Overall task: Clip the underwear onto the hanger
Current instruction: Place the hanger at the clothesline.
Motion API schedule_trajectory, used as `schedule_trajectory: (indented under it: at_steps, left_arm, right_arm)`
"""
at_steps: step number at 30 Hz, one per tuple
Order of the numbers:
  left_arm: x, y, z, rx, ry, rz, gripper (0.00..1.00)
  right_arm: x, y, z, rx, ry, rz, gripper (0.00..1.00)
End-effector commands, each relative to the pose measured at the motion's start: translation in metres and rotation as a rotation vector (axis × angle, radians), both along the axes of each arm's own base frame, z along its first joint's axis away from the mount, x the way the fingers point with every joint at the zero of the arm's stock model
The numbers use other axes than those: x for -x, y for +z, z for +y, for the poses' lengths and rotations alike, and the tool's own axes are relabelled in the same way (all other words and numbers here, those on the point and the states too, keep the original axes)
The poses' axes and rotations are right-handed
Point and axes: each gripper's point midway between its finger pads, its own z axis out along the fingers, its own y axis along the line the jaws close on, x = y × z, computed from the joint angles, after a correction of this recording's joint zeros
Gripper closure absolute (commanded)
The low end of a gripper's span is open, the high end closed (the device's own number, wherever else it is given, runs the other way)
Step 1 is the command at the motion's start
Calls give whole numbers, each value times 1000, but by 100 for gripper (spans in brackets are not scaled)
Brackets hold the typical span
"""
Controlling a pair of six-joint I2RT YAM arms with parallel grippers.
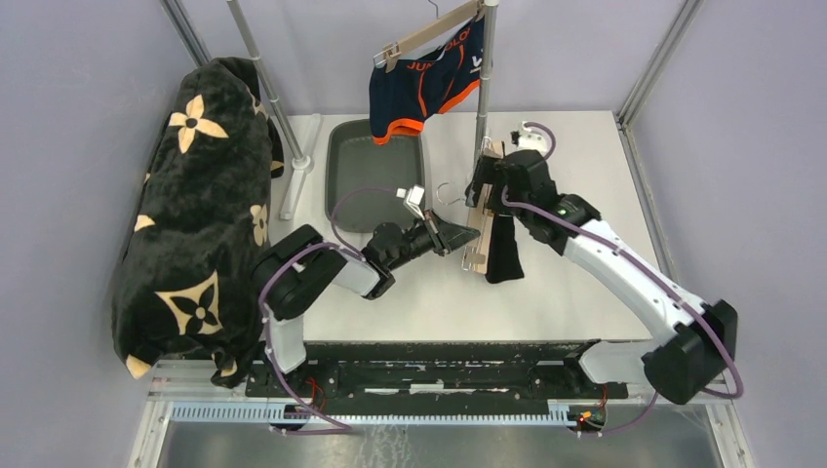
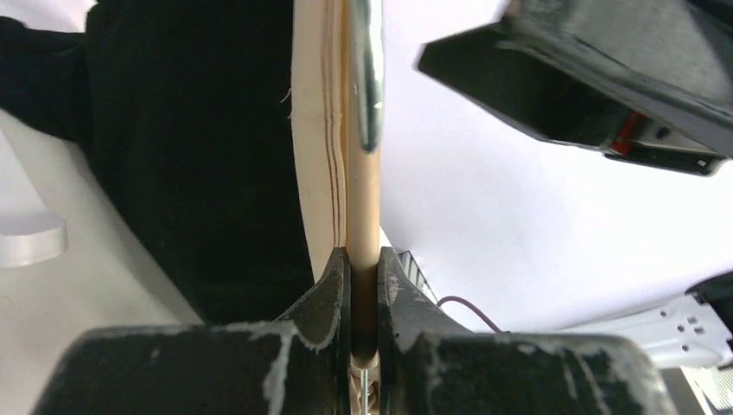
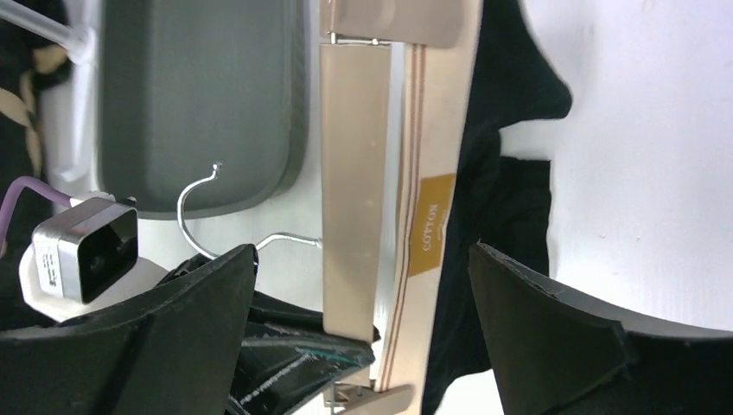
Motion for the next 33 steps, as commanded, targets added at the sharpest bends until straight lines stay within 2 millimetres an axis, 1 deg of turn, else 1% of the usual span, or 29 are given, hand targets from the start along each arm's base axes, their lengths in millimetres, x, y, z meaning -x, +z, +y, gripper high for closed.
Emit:
schedule_trajectory:
  at_steps: [1,2,4,5,8,10,11,13,16,19,22,26,30,33]
  left_arm:
    - [-11,36,15,-124,112,-37,97]
    - [-13,30,19,-201,130,-9,97]
    - [-14,29,29,-325,161,17,97]
    - [-15,26,36,-393,176,42,97]
    - [-6,23,54,-547,166,84,97]
    - [4,26,63,-613,140,96,97]
    - [10,25,70,-656,128,114,97]
    - [17,29,84,-715,140,124,97]
    - [22,33,115,-816,207,148,97]
    - [24,39,147,-857,271,182,97]
    - [19,51,181,-849,353,204,97]
    - [6,69,217,-856,423,219,97]
    - [-13,83,240,-902,469,231,97]
    - [-38,96,248,-924,498,219,97]
  right_arm:
    - [14,72,-30,-45,-57,-182,0]
    - [19,77,-37,-37,-66,-190,0]
    - [27,87,-49,-17,-83,-196,0]
    - [31,90,-54,-5,-90,-197,0]
    - [37,102,-68,21,-116,-215,0]
    - [39,108,-75,27,-126,-225,0]
    - [40,110,-76,27,-126,-229,0]
    - [39,114,-75,18,-115,-234,0]
    - [36,115,-69,5,-86,-230,0]
    - [32,112,-62,-10,-59,-223,0]
    - [28,104,-57,-21,-39,-211,0]
    - [24,99,-55,-21,-19,-201,0]
    - [20,98,-54,-19,-3,-202,0]
    - [15,94,-54,-4,10,-190,0]
